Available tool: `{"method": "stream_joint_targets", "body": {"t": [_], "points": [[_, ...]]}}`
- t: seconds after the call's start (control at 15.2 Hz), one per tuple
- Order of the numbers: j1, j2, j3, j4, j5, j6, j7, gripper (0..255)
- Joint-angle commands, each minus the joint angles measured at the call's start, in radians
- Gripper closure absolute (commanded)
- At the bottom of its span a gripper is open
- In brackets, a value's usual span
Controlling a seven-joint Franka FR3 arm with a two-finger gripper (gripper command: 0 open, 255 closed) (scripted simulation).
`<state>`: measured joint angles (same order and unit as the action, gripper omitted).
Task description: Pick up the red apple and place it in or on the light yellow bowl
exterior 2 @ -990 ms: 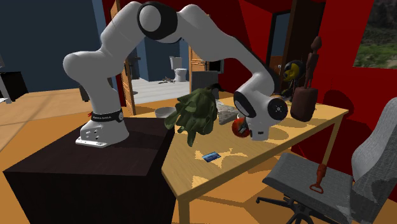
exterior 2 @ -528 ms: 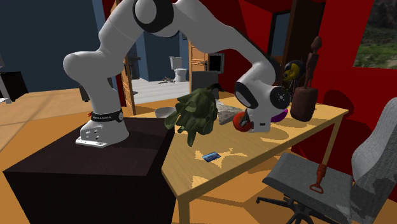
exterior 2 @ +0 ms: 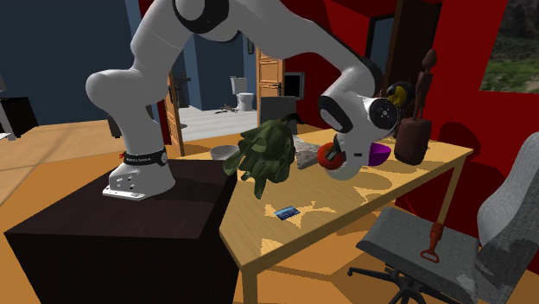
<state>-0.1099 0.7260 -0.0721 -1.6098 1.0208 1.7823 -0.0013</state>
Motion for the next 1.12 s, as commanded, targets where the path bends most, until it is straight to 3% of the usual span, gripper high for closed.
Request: {"method": "stream_joint_targets", "body": {"t": [0.0, 0.2, 0.46, 0.79, 1.06], "points": [[0.001, -0.023, -0.002, -0.008, -0.004, -0.009, 0.012, 255], [0.001, -0.046, -0.004, -0.013, -0.008, -0.02, 0.027, 255], [0.044, 0.024, 0.023, 0.117, 0.006, -0.001, 0.112, 255], [0.095, 0.142, 0.05, 0.328, 0.01, 0.009, 0.232, 255], [0.136, 0.277, 0.067, 0.568, 0.0, -0.002, 0.351, 255]]}}
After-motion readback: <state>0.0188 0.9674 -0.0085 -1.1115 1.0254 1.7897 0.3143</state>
